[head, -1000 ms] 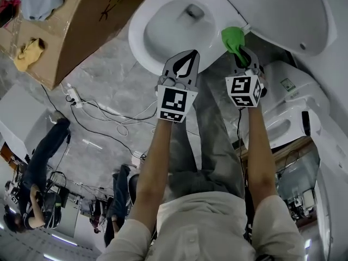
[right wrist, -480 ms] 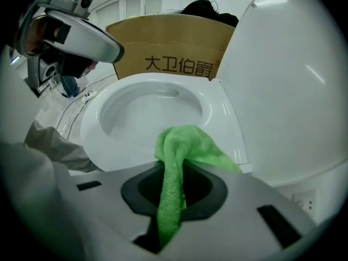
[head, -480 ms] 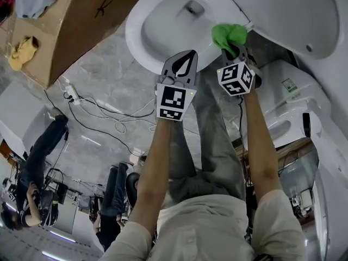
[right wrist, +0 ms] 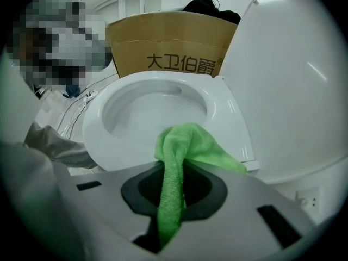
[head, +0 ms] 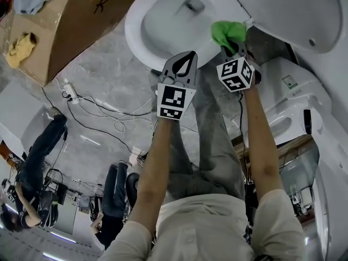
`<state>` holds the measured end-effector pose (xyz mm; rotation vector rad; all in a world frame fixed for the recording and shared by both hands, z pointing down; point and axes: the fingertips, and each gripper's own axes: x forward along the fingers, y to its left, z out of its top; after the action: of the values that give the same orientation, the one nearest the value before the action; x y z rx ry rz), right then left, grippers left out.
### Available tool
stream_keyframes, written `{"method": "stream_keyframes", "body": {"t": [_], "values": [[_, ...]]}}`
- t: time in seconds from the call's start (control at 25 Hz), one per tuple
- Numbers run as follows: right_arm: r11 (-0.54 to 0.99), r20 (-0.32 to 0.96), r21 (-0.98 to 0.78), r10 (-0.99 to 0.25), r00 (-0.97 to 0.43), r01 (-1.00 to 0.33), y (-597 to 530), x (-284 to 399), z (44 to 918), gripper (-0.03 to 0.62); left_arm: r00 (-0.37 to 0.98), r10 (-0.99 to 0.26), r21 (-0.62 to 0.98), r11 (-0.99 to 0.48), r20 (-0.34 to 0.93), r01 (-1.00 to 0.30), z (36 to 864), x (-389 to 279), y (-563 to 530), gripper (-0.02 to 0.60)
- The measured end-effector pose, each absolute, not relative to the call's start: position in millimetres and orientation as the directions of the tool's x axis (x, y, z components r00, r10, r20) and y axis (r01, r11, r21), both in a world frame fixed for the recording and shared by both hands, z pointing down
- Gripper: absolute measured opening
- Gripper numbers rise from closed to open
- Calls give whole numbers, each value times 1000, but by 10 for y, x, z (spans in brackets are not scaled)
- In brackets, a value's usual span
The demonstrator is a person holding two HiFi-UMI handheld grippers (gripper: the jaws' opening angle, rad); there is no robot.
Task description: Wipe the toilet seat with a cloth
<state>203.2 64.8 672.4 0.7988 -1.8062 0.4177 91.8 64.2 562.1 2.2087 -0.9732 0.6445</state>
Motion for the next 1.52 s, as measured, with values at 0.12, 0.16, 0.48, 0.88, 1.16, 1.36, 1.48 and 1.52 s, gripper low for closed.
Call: {"method": "stream_keyframes", "body": {"t": [0.12, 0.16, 0.48, 0.88, 1.16, 1.36, 1.48, 1.52], "values": [[710, 925, 85, -317, -210, -699, 733, 1974, 6727, 48, 609, -462, 351, -528, 645, -773, 5631, 864, 695, 12], [707, 925, 81, -316, -211, -702, 761, 1956, 6728, 48, 609, -460, 352, -528, 646, -772, 5637, 846, 711, 12], [688, 933, 66, -299, -199, -723, 969, 1788, 6744, 48, 620, -451, 366, -530, 642, -765, 5648, 657, 826, 12], [651, 942, 54, -285, -178, -757, 1181, 1544, 6752, 48, 640, -425, 390, -539, 639, -747, 5700, 393, 992, 12], [642, 951, 42, -261, -166, -765, 1347, 1310, 6774, 48, 647, -418, 402, -536, 638, -742, 5720, 161, 1039, 12], [641, 956, 29, -241, -165, -767, 1461, 1092, 6781, 48, 652, -412, 409, -537, 636, -738, 5726, -6, 1042, 12], [634, 958, 22, -234, -164, -773, 1520, 965, 6787, 48, 652, -411, 413, -533, 637, -738, 5741, -120, 1049, 12], [632, 959, 20, -231, -164, -775, 1539, 924, 6791, 48, 652, -410, 413, -532, 638, -739, 5748, -162, 1053, 12]]}}
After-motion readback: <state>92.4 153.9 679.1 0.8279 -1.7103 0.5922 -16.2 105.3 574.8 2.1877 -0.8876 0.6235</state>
